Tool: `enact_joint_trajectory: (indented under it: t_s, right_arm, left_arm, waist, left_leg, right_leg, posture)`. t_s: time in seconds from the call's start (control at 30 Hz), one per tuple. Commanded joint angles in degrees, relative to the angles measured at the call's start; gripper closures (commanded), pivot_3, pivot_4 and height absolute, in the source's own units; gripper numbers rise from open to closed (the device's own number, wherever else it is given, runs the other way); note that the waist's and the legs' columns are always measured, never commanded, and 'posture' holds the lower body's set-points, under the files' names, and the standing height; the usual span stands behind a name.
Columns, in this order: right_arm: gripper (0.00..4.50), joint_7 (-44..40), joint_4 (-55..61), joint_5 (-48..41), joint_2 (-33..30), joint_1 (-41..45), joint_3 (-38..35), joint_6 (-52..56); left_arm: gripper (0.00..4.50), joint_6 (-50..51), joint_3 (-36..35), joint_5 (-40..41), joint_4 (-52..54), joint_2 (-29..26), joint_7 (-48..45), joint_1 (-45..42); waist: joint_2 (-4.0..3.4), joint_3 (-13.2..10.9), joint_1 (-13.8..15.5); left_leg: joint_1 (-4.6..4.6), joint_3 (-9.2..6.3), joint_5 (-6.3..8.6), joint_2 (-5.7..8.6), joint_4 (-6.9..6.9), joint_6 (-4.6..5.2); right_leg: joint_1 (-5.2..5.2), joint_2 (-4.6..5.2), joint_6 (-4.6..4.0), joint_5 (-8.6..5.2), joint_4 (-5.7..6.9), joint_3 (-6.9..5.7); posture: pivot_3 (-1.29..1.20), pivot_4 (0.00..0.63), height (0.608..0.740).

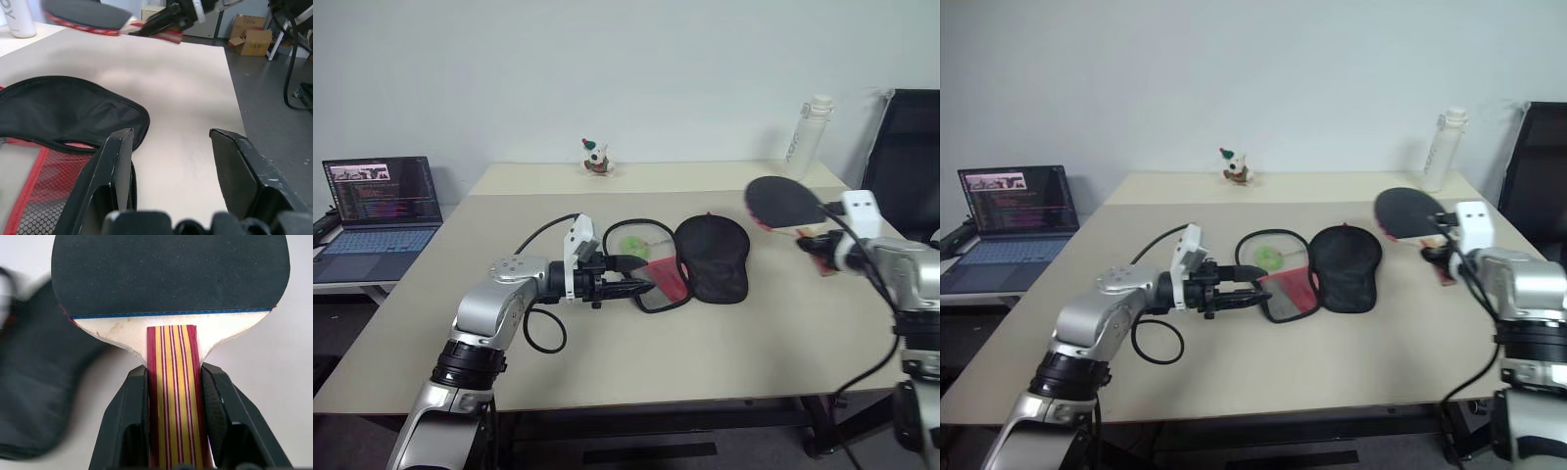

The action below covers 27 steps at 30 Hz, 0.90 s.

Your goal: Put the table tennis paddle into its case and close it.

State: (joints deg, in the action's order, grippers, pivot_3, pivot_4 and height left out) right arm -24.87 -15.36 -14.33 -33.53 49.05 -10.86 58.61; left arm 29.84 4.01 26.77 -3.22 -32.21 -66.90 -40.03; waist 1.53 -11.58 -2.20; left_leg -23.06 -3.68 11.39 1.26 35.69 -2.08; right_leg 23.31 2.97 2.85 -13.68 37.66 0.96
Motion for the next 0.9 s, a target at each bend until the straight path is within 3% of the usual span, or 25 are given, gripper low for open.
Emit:
enact_joint_trajectory:
  t_s: [0.03,0.13,0.27,0.57,0.9]
  right_arm:
    - [3.39,2.75,-0.60,-0.07,3.62,3.22,0.39,-2.31]
    - [3.39,6.89,-4.86,0.66,10.25,6.09,1.15,-5.79]
    - [3.39,9.92,-12.24,2.21,14.21,8.57,1.60,-11.12]
    - [3.39,13.12,-25.85,5.17,16.76,11.87,2.70,-20.63]
    - [3.39,14.15,-22.63,5.67,18.19,8.64,3.16,-18.67]
  left_arm:
    - [1.80,-0.38,-1.05,0.76,2.21,-0.01,0.42,-0.14]
    - [1.80,-0.22,-1.38,0.97,2.78,0.05,0.95,0.56]
    - [1.80,-0.32,-1.51,1.03,3.20,-0.14,1.32,1.30]
    - [1.80,-0.99,-1.87,0.79,3.26,-0.63,1.89,2.24]
    - [1.80,-1.82,-1.75,0.70,3.02,-0.52,2.21,2.92]
  waist:
    - [-0.01,-0.01,0.15]
    - [-0.02,-0.02,0.25]
    - [-0.03,-0.02,0.23]
    - [-0.03,-0.02,0.25]
    - [-0.04,-0.02,-0.17]
  left_leg:
    - [-0.01,-0.01,0.00,0.01,0.01,0.00]
    - [-0.07,-0.03,0.00,0.02,0.03,0.00]
    - [-0.17,-0.05,0.00,0.02,0.03,0.00]
    - [-0.30,-0.13,0.00,0.05,0.02,0.00]
    - [-0.30,-0.13,0.00,0.04,0.02,0.00]
  right_leg:
    - [0.00,0.00,0.00,0.00,0.01,-0.01]
    - [0.03,0.03,-0.01,0.01,0.01,-0.01]
    - [0.14,0.04,-0.11,0.07,0.03,-0.04]
    - [0.24,0.03,-0.30,0.18,0.03,-0.11]
    - [0.26,0.01,-0.30,0.18,0.08,-0.10]
  posture:
    - [0.00,0.150,0.740]
    - [0.00,0.150,0.740]
    - [0.00,0.150,0.740]
    - [0.00,0.150,0.740]
    - [0.00,0.150,0.740]
